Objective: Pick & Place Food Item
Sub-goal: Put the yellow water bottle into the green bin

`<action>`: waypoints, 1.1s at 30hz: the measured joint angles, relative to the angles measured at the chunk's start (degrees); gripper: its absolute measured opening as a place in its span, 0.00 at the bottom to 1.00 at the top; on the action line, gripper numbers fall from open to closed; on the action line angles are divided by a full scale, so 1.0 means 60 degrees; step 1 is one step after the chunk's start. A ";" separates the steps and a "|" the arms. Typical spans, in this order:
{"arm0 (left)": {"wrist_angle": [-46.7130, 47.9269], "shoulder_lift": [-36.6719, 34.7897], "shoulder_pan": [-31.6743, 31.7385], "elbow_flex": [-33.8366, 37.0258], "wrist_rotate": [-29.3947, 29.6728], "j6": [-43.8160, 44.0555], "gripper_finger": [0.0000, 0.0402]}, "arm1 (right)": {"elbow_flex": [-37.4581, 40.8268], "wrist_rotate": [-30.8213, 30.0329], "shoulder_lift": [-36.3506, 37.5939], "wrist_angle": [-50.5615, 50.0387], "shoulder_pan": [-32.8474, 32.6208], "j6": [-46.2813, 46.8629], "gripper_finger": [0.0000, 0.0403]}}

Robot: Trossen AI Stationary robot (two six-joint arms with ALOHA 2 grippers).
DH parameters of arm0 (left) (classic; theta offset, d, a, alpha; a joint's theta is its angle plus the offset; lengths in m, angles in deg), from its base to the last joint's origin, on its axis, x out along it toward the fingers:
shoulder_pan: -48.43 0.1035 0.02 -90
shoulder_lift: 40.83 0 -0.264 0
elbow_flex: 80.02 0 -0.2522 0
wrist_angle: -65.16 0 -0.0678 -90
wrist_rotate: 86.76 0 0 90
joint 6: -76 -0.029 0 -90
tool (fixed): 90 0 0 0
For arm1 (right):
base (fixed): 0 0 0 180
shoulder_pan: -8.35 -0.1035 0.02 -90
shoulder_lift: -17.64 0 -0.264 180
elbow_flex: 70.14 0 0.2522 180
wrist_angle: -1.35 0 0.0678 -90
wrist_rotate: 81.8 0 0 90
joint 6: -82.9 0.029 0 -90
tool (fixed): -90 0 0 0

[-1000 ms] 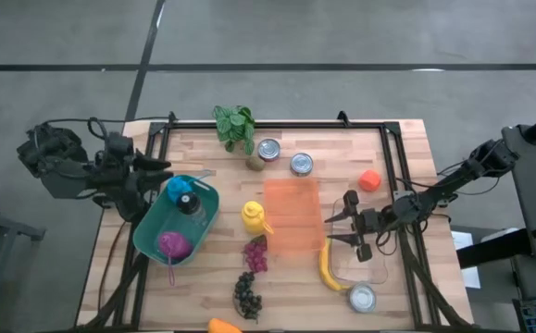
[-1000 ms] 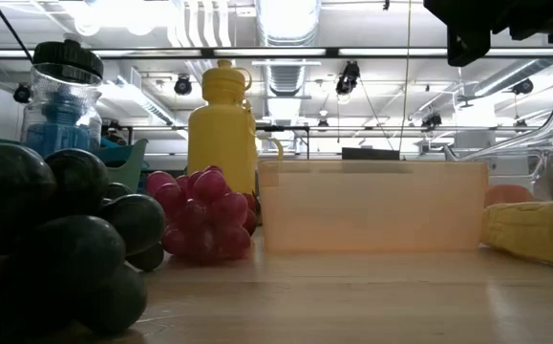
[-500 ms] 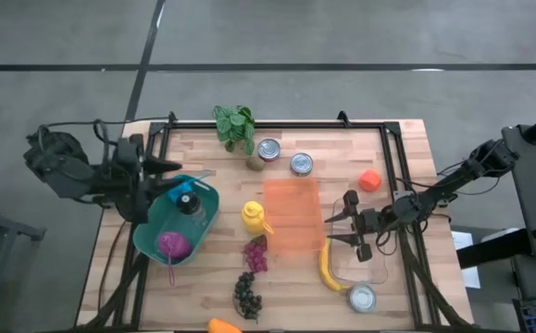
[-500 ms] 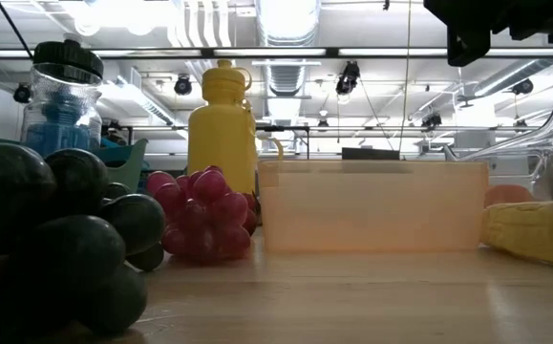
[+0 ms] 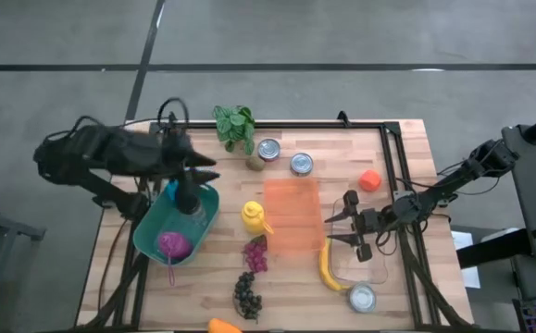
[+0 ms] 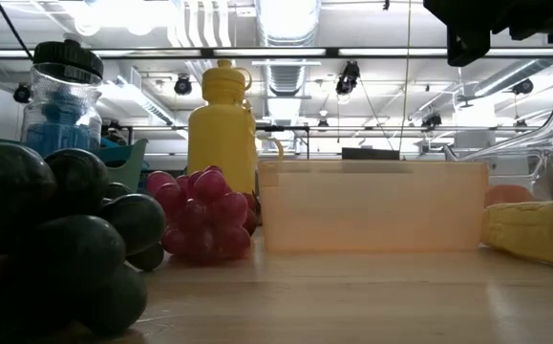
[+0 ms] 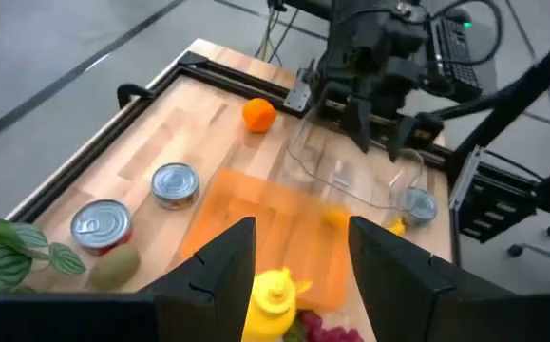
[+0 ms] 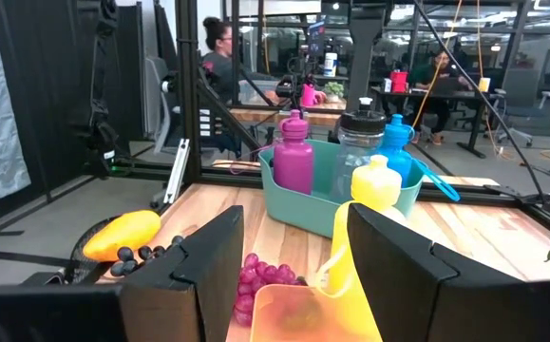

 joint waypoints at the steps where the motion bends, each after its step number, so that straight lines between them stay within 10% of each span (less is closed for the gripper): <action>1: 0.0006 0.0135 0.0193 0.0010 -0.0131 -0.0097 0.44 | 0.0000 0.0000 -0.0004 0.0000 -0.0002 0.0000 0.47; 17: 0.0090 0.2536 0.1165 -0.0671 -0.1716 -0.2212 0.85 | 0.0000 0.0000 -0.0004 0.0000 -0.0002 0.0000 0.47; 33: 0.0207 0.3416 0.0781 -0.0565 -0.0850 -0.2571 0.87 | 0.0000 0.0000 0.0000 -0.0019 -0.0002 0.0000 0.47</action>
